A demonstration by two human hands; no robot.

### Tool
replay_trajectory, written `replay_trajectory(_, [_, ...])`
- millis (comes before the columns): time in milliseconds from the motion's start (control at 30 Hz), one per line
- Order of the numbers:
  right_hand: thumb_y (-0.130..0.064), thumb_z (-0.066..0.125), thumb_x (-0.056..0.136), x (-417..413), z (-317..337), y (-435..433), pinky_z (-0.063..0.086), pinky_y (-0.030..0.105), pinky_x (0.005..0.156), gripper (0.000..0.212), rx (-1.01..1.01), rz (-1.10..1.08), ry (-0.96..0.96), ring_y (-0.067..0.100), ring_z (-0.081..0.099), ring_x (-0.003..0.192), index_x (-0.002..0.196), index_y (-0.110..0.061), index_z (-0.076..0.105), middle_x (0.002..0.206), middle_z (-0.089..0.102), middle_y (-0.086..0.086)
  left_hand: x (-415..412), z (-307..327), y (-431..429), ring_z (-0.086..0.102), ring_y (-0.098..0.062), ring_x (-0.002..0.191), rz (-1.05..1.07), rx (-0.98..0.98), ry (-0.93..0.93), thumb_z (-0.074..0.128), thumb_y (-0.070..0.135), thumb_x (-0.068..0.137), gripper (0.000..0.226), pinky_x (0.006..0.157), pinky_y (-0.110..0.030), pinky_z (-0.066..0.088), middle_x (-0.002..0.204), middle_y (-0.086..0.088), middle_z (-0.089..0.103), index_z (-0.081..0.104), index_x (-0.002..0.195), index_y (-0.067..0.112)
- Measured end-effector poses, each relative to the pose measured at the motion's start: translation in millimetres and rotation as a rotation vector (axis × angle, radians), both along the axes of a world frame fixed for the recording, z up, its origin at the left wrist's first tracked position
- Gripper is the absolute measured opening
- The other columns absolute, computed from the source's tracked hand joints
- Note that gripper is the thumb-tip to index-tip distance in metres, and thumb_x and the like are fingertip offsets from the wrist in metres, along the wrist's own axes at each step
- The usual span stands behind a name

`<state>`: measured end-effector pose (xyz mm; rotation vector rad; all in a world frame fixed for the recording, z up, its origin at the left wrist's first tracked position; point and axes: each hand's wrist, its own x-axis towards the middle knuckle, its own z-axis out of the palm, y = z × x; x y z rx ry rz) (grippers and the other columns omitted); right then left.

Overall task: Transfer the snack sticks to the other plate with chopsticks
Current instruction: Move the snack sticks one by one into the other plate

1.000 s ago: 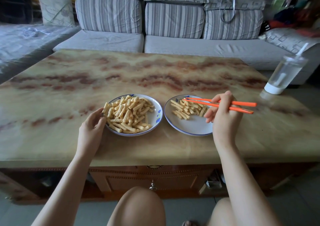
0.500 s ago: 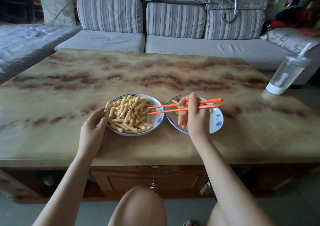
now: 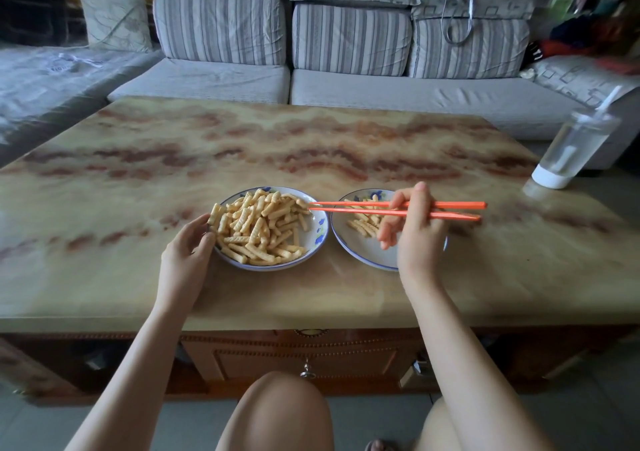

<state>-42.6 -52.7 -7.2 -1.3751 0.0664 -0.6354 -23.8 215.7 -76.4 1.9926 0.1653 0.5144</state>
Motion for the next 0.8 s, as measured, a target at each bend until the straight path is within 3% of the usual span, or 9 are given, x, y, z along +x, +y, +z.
replay_trajectory(267, [-0.024,0.029,0.105,-3,5,-31,0.027,0.021,0.034,0.041,0.044,-0.206,-0.038,0.016,0.041,0.031,0.069,-0.010,0.044,0.040,0.041,0.001,0,1,-1,0.053,-0.003,0.104,-0.001,-0.014,-0.002,0.051,0.010,0.093,0.036,0.071,0.005,0.033,0.116,0.005,0.062,0.060,0.127,0.018])
replay_trajectory(433, [-0.028,0.032,0.102,-4,1,-44,0.030,0.025,0.036,0.041,-0.043,-0.333,-0.023,0.020,0.043,0.032,0.067,-0.012,0.045,0.052,0.046,0.024,0,0,-1,0.053,-0.003,0.104,0.001,-0.020,0.006,0.052,0.011,0.093,0.036,0.072,0.002,0.034,0.117,0.005,0.063,0.059,0.127,0.018])
replay_trajectory(500, [-0.029,0.032,0.102,-4,0,-44,0.031,0.027,0.037,0.041,-0.065,-0.341,-0.009,0.020,0.042,0.032,0.066,-0.014,0.046,0.048,0.046,0.021,1,0,-1,0.053,-0.003,0.105,0.004,-0.022,0.008,0.052,0.011,0.093,0.036,0.077,-0.002,0.034,0.119,0.004,0.063,0.059,0.128,0.018])
replay_trajectory(600, [-0.029,0.033,0.101,-4,0,-42,0.031,0.027,0.036,0.041,-0.071,-0.330,-0.008,0.019,0.042,0.032,0.065,-0.015,0.047,0.037,0.045,0.003,1,-1,0,0.053,-0.004,0.107,0.004,-0.034,0.010,0.052,0.012,0.093,0.036,0.086,-0.015,0.036,0.121,0.001,0.063,0.059,0.127,0.018])
replay_trajectory(800, [-0.025,0.032,0.103,-9,5,-32,0.030,0.028,0.036,0.040,-0.049,-0.287,-0.053,0.019,0.042,0.033,0.067,-0.012,0.047,0.039,0.043,-0.001,1,-1,0,0.053,-0.005,0.108,0.000,-0.033,0.009,0.052,0.011,0.093,0.035,0.087,-0.018,0.036,0.121,0.001,0.063,0.060,0.127,0.018])
